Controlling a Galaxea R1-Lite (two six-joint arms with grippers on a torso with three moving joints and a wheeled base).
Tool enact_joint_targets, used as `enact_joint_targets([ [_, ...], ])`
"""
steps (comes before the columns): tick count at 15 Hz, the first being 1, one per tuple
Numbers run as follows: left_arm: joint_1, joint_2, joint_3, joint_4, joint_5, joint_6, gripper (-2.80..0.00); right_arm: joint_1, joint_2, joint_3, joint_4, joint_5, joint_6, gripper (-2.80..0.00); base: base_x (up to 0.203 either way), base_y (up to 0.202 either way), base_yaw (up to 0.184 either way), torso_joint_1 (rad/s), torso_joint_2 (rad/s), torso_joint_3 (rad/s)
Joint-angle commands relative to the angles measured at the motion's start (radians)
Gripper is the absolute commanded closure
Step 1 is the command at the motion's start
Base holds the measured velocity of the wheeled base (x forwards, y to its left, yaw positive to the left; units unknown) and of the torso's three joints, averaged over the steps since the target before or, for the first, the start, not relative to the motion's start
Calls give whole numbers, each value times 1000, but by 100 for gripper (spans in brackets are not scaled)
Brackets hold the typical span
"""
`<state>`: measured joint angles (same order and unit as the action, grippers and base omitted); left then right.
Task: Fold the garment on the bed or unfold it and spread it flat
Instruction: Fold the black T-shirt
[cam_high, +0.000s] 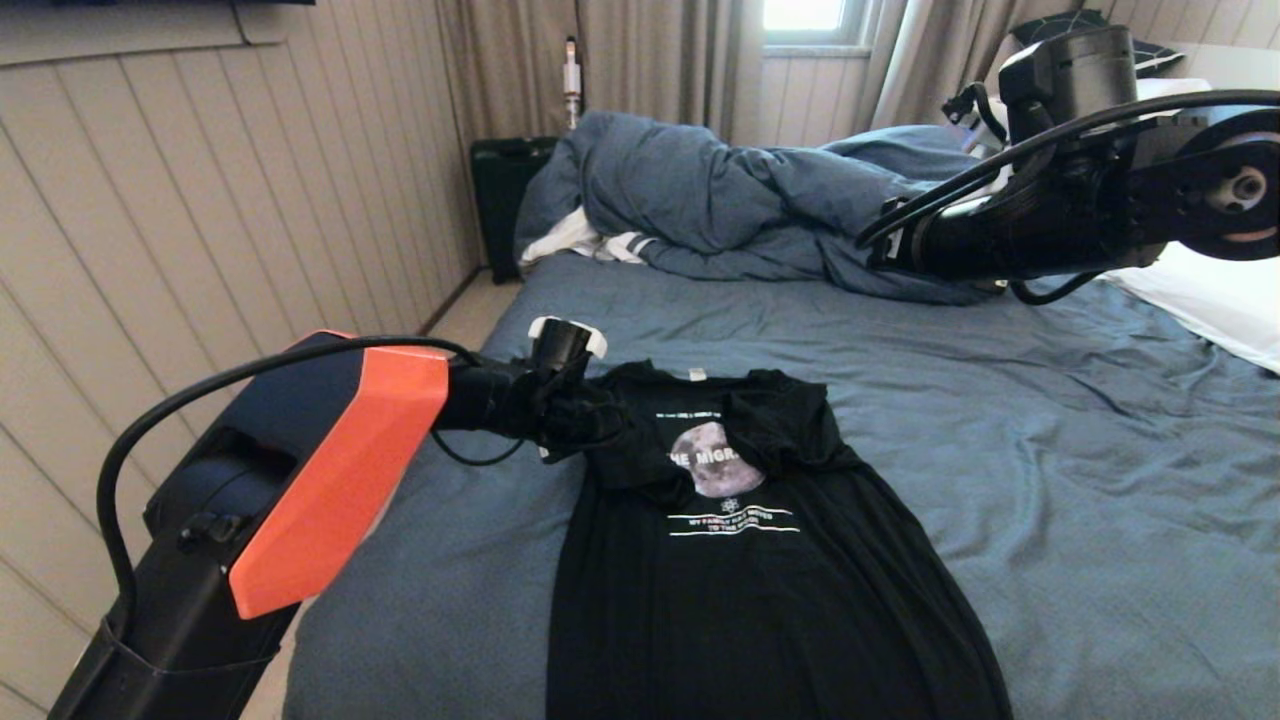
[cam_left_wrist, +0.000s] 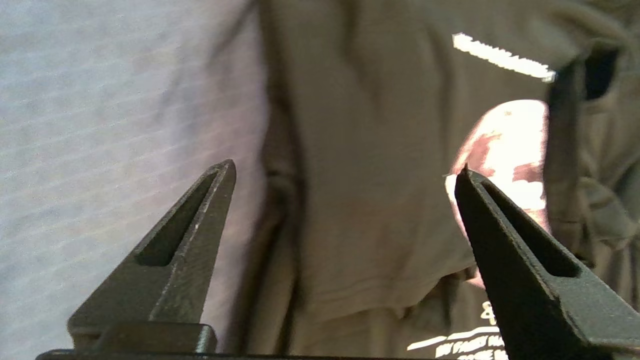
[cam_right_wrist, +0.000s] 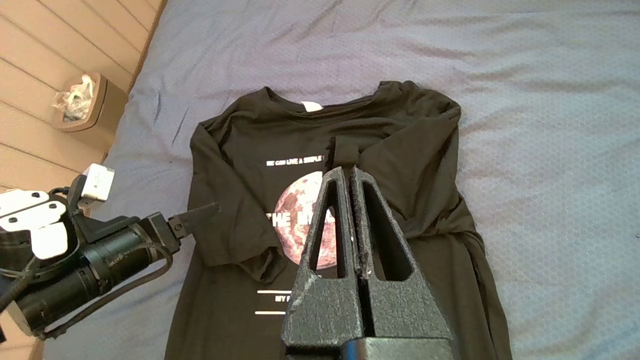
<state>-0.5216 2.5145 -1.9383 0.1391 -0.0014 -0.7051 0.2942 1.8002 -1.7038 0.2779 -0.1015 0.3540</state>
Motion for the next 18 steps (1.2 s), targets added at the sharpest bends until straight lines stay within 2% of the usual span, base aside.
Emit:
enact_joint_targets([
  [1, 0, 16, -1, -10, 1, -2, -162, -1, 5, 0, 1, -1, 2, 0, 0, 0, 0, 0, 0, 0],
  [2, -2, 17, 1, -18, 1, -2, 0, -1, 7, 0, 1, -1, 2, 0, 0, 0, 0, 0, 0, 0],
  [14, -12, -19, 1, -32, -1, 4, 0, -1, 10, 0, 1, -1, -4, 0, 0, 0, 0, 0, 0, 0],
  [18, -18, -85, 1, -23, 1, 13, 0, 6, 24, 21, 4, -9, -66, 0, 0, 0, 0, 0, 0, 0],
])
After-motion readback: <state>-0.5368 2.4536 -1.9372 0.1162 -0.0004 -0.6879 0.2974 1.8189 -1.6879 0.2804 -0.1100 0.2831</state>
